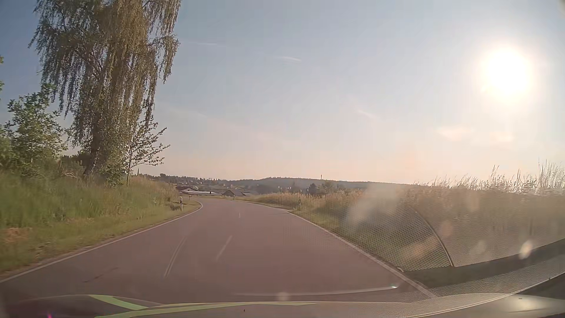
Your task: Follow the waypoints while adhering to traffic rules and regulations
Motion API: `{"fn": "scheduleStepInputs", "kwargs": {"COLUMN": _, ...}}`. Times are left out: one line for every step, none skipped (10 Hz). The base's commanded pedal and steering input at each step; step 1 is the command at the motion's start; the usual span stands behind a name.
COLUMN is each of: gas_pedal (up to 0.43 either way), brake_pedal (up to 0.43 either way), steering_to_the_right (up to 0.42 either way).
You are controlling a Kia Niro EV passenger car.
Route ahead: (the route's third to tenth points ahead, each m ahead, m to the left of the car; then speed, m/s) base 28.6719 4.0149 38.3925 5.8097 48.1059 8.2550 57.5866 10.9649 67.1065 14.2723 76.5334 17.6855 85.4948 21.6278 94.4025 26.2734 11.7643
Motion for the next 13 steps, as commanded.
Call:
{"fn": "scheduleStepInputs", "kwargs": {"gas_pedal": 0.197, "brake_pedal": 0.000, "steering_to_the_right": -0.027}}
{"fn": "scheduleStepInputs", "kwargs": {"gas_pedal": 0.197, "brake_pedal": 0.000, "steering_to_the_right": -0.027}}
{"fn": "scheduleStepInputs", "kwargs": {"gas_pedal": 0.197, "brake_pedal": 0.000, "steering_to_the_right": -0.027}}
{"fn": "scheduleStepInputs", "kwargs": {"gas_pedal": 0.197, "brake_pedal": 0.000, "steering_to_the_right": -0.026}}
{"fn": "scheduleStepInputs", "kwargs": {"gas_pedal": 0.197, "brake_pedal": 0.000, "steering_to_the_right": -0.026}}
{"fn": "scheduleStepInputs", "kwargs": {"gas_pedal": 0.197, "brake_pedal": 0.000, "steering_to_the_right": -0.026}}
{"fn": "scheduleStepInputs", "kwargs": {"gas_pedal": 0.197, "brake_pedal": 0.000, "steering_to_the_right": -0.025}}
{"fn": "scheduleStepInputs", "kwargs": {"gas_pedal": 0.197, "brake_pedal": 0.000, "steering_to_the_right": -0.025}}
{"fn": "scheduleStepInputs", "kwargs": {"gas_pedal": 0.197, "brake_pedal": 0.000, "steering_to_the_right": -0.024}}
{"fn": "scheduleStepInputs", "kwargs": {"gas_pedal": 0.197, "brake_pedal": 0.000, "steering_to_the_right": -0.023}}
{"fn": "scheduleStepInputs", "kwargs": {"gas_pedal": 0.197, "brake_pedal": 0.000, "steering_to_the_right": -0.022}}
{"fn": "scheduleStepInputs", "kwargs": {"gas_pedal": 0.197, "brake_pedal": 0.000, "steering_to_the_right": -0.021}}
{"fn": "scheduleStepInputs", "kwargs": {"gas_pedal": 0.197, "brake_pedal": 0.000, "steering_to_the_right": -0.021}}
